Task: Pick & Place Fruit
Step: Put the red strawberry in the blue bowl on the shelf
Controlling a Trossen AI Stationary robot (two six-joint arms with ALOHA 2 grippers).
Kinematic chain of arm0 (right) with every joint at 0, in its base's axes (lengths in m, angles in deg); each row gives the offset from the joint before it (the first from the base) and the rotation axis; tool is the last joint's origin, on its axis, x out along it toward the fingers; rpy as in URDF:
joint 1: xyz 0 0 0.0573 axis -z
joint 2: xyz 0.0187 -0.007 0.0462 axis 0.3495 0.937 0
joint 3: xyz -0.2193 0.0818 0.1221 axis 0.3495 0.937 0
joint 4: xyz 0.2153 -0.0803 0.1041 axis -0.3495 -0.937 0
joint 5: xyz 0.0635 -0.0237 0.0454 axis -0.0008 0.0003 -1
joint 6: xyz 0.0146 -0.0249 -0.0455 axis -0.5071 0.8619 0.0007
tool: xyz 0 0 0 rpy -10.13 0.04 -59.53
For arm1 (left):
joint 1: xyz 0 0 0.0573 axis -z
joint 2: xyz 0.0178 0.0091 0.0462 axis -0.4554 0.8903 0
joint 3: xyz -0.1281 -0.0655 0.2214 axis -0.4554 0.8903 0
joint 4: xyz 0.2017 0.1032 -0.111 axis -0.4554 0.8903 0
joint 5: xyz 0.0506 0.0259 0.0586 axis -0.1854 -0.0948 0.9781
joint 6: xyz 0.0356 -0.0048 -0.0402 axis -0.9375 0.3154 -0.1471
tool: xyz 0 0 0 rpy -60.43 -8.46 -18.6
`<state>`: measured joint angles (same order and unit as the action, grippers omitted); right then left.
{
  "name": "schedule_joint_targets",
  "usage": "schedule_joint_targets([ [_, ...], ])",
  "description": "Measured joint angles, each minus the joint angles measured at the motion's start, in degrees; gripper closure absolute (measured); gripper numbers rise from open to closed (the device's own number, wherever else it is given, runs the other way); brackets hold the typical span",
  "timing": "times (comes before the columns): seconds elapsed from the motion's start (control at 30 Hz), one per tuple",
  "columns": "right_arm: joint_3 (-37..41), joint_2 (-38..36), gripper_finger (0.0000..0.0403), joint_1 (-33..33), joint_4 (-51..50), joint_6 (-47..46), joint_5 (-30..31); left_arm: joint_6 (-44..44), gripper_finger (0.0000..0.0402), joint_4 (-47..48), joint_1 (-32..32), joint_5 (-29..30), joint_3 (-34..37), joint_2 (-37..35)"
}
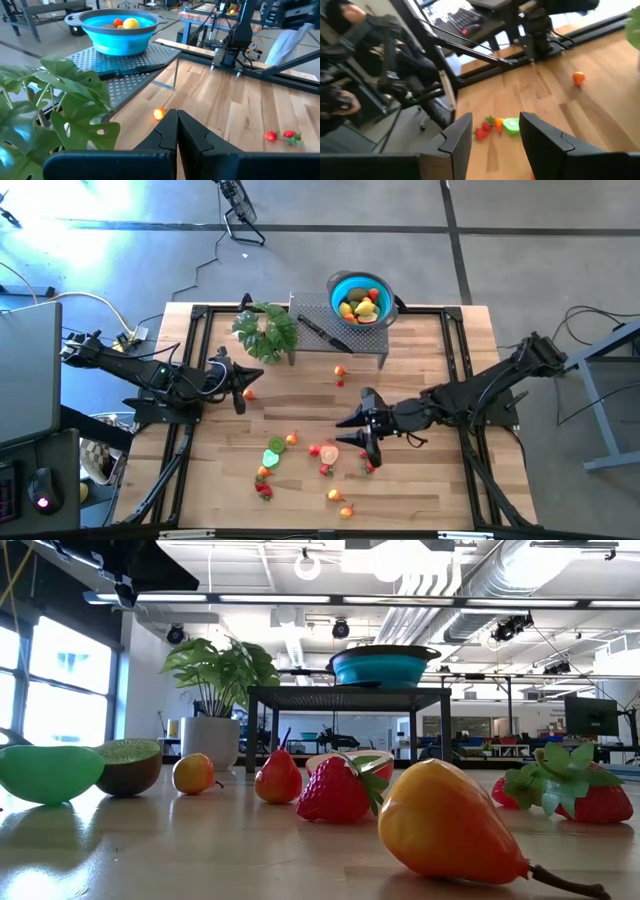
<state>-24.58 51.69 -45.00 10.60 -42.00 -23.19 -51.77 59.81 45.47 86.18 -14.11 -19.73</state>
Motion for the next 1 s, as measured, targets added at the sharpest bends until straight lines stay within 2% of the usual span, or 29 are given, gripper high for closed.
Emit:
schedule_joint_targets([
  [0.33,-6.08,-0.09,0.0247,-0.05,-0.26,5.56,-1.47,1.51,0.0402,-0.02,0.00,0.35,-0.02,0.00],
  [0.57,-6.71,-0.04,0.0247,0.65,0.57,6.12,-0.90,1.49,0.0402,-0.02,0.00,0.39,-0.02,0.00],
  [0.8,-6.82,4.83,0.0247,0.91,5.91,2.07,-1.69,1.08,0.0402,0.07,0.01,0.44,-0.02,0.00],
  [1.0,-10.02,11.23,0.0247,0.76,5.08,0.32,-7.16,1.07,0.0402,1.62,0.00,0.57,-0.02,-0.01],
])
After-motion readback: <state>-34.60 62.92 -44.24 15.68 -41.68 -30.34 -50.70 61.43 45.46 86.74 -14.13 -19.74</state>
